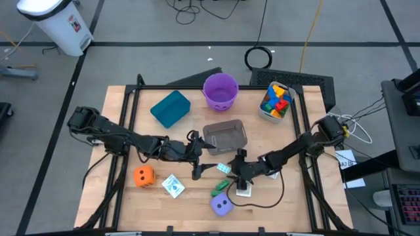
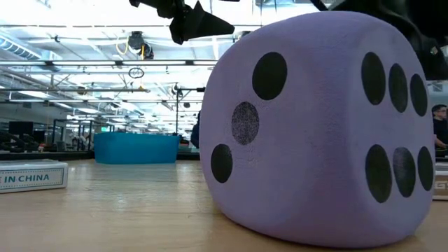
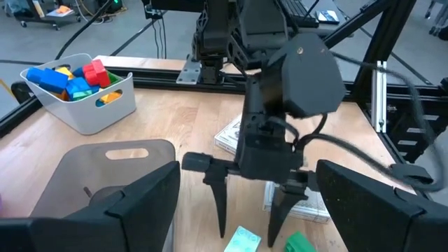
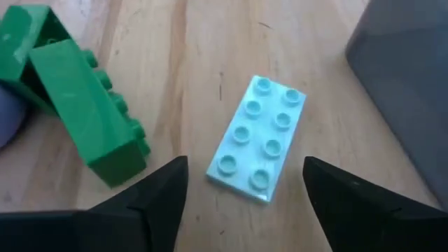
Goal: Pick & Place Toys
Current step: Put the light blue game piece into the white bin
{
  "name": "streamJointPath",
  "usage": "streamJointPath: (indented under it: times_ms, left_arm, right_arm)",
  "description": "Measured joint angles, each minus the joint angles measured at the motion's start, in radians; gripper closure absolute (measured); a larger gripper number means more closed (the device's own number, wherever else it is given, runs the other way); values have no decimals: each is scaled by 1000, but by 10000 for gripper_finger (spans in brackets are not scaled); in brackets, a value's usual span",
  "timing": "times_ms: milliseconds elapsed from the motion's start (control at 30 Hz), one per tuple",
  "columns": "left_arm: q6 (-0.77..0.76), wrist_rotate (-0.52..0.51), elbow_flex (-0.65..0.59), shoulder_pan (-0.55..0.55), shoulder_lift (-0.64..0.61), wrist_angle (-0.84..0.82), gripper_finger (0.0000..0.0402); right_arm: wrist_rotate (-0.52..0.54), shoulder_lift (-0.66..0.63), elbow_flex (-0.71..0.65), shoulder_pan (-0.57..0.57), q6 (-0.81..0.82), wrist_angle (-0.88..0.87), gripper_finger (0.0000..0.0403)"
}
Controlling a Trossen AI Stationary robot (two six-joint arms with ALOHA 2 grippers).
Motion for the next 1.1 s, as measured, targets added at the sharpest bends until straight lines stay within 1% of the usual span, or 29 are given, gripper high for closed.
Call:
streamJointPath:
  times_ms: [100, 167, 267, 367, 500, 667, 767, 867, 1000, 1100]
  left_arm:
    - [-2, 0, 0, 0, 0, 0, 62]
    - [-3, 0, 0, 0, 0, -1, 62]
    - [-3, 0, 0, -1, 0, -3, 62]
    - [-2, 0, 0, -2, 0, -13, 62]
    - [-17, 1, 0, -2, 0, -20, 62]
    - [-19, 0, 0, -2, 0, -25, 62]
    - [-21, 0, 0, -2, 0, -25, 62]
    - [-21, 0, 0, -2, 0, -25, 62]
    - [-21, 0, 0, -2, 0, -25, 62]
    - [-20, 0, 0, -2, 0, -25, 62]
  right_arm:
    - [-22, 30, 12, -17, -22, 21, 142]
    - [-68, 37, 17, -23, -56, 28, 147]
    - [-141, 38, 18, -27, -63, 27, 157]
    - [-205, 10, 17, -22, -81, -6, 167]
    - [-257, -41, 15, -15, -86, -82, 177]
    - [-241, -86, 14, -6, -91, -118, 181]
    - [-232, -87, 16, 0, -150, -90, 178]
    - [-187, -86, 15, 5, -199, -70, 175]
    - [-183, -83, 15, -3, -195, -37, 175]
    - [-182, -50, 15, -4, -171, 26, 176]
